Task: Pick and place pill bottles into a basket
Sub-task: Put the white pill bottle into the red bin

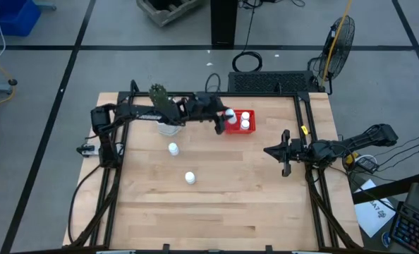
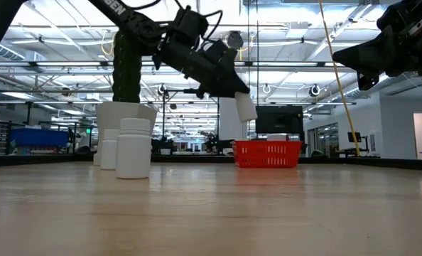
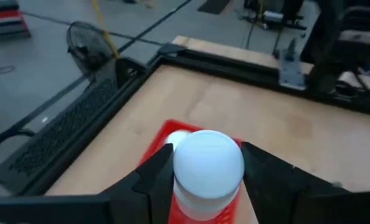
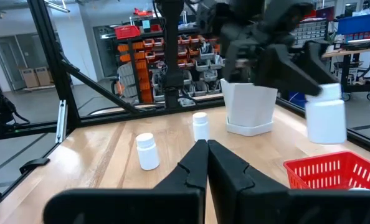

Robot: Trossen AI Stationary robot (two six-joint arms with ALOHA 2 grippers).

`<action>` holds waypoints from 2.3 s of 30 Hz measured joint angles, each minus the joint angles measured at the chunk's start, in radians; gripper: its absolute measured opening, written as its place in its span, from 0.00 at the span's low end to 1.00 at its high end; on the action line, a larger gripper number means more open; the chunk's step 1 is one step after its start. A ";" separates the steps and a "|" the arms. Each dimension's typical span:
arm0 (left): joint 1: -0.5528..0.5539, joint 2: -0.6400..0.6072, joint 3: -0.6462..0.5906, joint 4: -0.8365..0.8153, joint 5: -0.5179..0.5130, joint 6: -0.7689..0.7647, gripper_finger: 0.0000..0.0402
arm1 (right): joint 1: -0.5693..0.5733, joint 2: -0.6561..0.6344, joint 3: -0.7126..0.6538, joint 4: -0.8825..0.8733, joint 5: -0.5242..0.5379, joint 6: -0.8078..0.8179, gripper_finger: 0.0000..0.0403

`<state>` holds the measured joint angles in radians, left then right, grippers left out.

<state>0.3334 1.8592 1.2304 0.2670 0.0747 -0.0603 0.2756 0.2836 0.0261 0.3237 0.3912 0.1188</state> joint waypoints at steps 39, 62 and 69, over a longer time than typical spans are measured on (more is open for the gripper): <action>0.048 0.275 0.267 -0.107 -0.047 -0.058 0.45 | 0.000 0.006 0.000 0.000 0.000 0.000 0.01; 0.015 0.275 0.267 -0.149 -0.088 -0.148 0.41 | 0.000 0.006 0.000 0.000 0.000 0.000 0.01; 0.013 0.275 0.266 -0.183 -0.105 -0.178 0.47 | 0.000 0.006 0.000 0.000 0.000 0.000 0.01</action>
<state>0.3462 2.1342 1.4966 0.0840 -0.0307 -0.2381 0.2756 0.2897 0.0258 0.3237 0.3912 0.1188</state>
